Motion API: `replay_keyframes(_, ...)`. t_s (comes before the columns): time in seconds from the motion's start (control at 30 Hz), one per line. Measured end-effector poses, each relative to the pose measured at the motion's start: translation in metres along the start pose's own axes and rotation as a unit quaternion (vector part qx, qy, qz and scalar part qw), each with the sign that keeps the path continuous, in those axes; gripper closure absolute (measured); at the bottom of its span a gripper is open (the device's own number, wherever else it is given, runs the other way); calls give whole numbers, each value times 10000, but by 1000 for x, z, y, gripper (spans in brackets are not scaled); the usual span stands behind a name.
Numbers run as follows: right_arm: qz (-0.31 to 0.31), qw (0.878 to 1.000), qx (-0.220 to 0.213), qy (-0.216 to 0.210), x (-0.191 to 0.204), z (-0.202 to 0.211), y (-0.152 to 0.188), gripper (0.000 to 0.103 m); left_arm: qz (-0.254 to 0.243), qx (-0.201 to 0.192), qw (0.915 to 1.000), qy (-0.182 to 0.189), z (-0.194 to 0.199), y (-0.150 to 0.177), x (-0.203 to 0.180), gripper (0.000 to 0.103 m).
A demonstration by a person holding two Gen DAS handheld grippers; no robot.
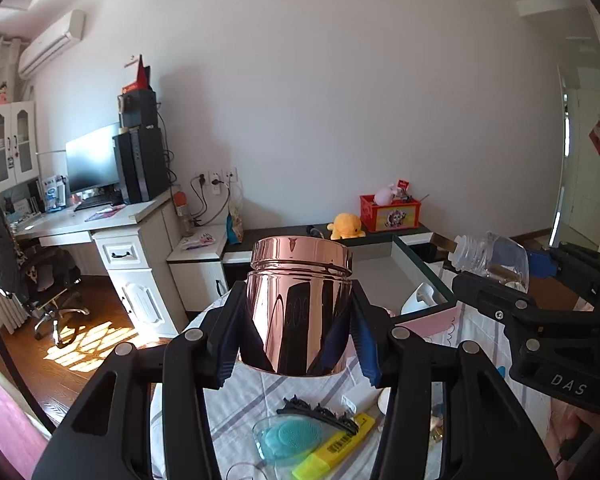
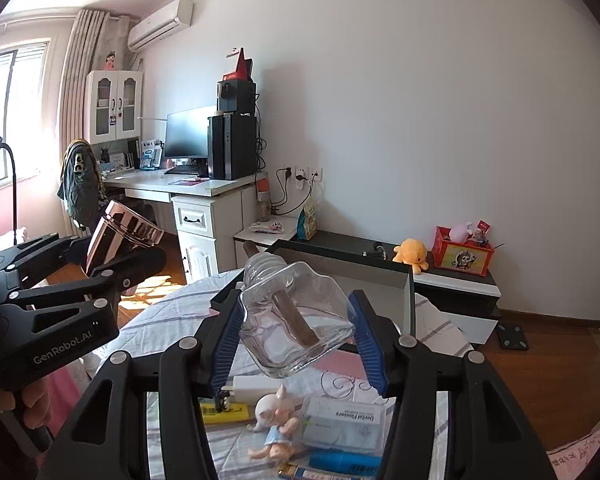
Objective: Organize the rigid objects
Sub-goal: 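Carry cup and bottle into the pink box and open both tools, then withdraw both tools from the box back toward the items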
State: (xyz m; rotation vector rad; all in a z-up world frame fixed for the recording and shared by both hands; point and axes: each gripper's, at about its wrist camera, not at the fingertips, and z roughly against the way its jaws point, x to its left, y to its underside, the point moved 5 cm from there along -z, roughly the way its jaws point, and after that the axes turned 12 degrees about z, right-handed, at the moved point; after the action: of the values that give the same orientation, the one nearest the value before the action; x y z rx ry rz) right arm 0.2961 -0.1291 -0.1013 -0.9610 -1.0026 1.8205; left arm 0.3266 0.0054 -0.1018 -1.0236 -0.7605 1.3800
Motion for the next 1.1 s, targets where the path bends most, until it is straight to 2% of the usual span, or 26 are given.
replay_keyframes(0.13,-74,9995,280,-153,-19,-53,-5,49,11,711,9973,165,-75,-5,1,54)
replay_keyframes(0.3,-220,9954,823,-440,-30,-129,5,49,-35,1504,9886,13,-157,5,5,54)
replay_keyframes(0.53,-326,9813,1815,-562,-40,-214,39,49,-190,2113,9770,-220,-220,27,7,54)
replay_keyframes(0.63,-377,9773,1985,-631,-39,-225,49,48,-199,2079,9772,-394,-229,26,11,55)
replay_keyframes(0.77,-538,9758,2018,-640,-43,-227,57,48,-81,2148,9757,-421,-234,26,17,53)
replay_keyframes(0.8,-597,9767,1976,-594,-45,-224,56,47,-64,2130,9762,-399,-230,26,17,47)
replay_keyframes(0.83,-637,9772,1938,-582,-44,-221,55,40,-43,2090,9772,-378,-225,25,18,37)
replay_keyframes(0.87,-683,9776,1898,-596,-44,-217,55,33,-16,1991,9792,-383,-217,23,20,33)
replay_keyframes(0.97,-777,9814,1691,-471,-46,-194,48,23,30,1594,9865,-373,-184,13,21,18)
replay_keyframes(1.03,-862,9849,1441,-426,-46,-168,41,22,77,1283,9910,-367,-155,7,23,6)
replay_keyframes(1.1,-923,9874,1244,-308,-44,-141,34,20,90,914,9948,-450,-121,1,23,2)
